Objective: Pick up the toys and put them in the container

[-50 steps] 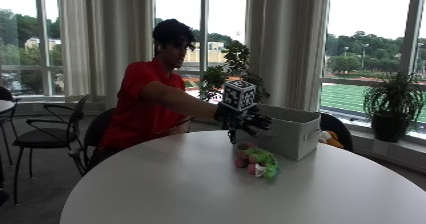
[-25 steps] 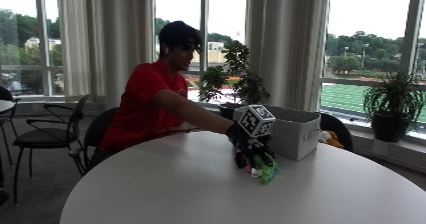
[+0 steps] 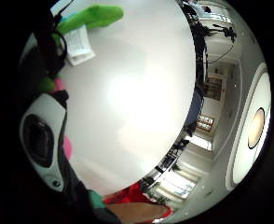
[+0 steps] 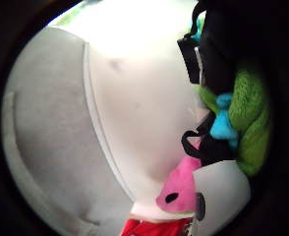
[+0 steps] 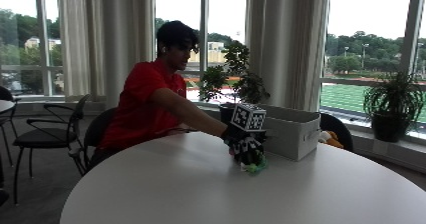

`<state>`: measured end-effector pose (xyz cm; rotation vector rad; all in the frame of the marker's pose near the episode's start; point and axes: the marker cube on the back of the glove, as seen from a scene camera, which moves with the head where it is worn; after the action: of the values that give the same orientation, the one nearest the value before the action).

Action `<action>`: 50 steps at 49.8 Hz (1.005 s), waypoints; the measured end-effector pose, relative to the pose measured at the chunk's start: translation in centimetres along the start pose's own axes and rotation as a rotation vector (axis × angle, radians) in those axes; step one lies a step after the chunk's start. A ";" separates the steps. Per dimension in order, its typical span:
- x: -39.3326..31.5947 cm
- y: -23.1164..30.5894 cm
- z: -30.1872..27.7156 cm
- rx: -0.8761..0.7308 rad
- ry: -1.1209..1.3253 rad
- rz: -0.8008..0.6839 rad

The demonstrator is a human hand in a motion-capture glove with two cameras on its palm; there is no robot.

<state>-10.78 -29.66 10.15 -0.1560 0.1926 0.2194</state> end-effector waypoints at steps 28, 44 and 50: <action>4.7 3.2 -12.0 0.262 -0.155 -0.082; -1.8 9.4 -26.5 0.424 -0.184 -0.243; -3.7 10.7 -27.4 0.425 -0.190 -0.262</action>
<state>-21.47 -24.79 -17.06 0.2606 0.0254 -0.0710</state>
